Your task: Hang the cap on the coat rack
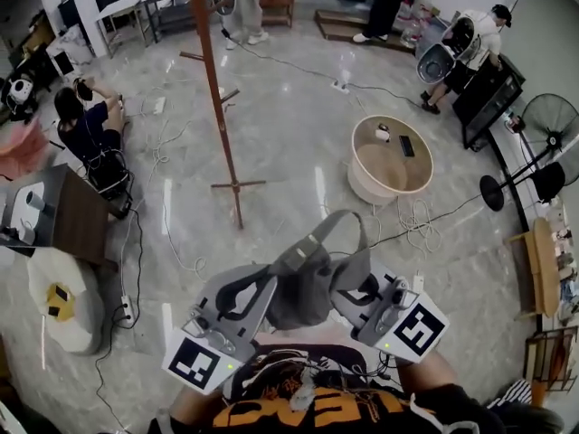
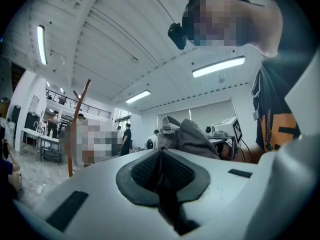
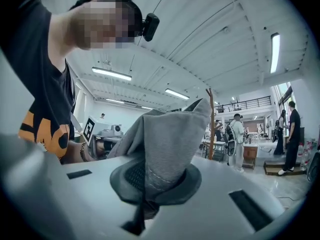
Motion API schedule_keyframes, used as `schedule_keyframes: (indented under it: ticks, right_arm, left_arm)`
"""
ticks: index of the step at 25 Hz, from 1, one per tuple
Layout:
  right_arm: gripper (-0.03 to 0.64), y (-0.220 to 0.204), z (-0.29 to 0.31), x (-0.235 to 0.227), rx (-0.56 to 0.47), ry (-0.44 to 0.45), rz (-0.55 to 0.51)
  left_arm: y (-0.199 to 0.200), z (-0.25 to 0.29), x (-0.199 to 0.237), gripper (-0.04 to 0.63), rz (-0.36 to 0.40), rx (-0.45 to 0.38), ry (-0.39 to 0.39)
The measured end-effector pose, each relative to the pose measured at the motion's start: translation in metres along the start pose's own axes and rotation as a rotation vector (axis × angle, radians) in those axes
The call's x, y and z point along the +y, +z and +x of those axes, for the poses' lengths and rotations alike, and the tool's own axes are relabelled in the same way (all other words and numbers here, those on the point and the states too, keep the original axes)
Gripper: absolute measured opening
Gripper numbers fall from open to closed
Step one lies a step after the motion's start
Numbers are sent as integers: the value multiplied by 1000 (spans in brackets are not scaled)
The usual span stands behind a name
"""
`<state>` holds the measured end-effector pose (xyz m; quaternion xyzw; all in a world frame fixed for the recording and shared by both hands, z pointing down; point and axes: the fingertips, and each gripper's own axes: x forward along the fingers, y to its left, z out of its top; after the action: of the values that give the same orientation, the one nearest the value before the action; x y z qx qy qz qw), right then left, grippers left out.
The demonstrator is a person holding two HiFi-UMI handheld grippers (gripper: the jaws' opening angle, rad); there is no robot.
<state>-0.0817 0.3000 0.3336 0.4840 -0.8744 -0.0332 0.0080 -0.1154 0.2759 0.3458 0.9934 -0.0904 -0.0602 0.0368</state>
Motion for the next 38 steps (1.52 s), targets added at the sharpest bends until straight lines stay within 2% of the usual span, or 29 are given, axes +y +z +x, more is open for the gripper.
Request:
schedule_keyframes:
  ticks: [8, 14, 22, 27, 30, 33, 38]
  right_arm:
    - [15, -5, 61, -48, -11, 22, -17]
    - [15, -9, 90, -117, -36, 81, 2]
    - [15, -3, 144, -249, -101, 252, -16]
    - [15, -8, 172, -326, -118, 368, -7]
    - [15, -8, 181, -353, -144, 421, 15]
    - [15, -9, 179, -376, -162, 460, 58]
    - [15, -8, 182, -410, -187, 512, 27]
  left_arm:
    - [5, 24, 76, 34, 35, 4, 9]
    - [7, 78, 127, 34, 68, 21, 49]
    - [25, 181, 222, 34, 83, -17, 156]
    - [23, 240, 273, 34, 76, -13, 271]
    - [15, 260, 289, 34, 72, 40, 345]
    - [16, 282, 300, 34, 63, 82, 376]
    - [22, 319, 315, 34, 82, 43, 397]
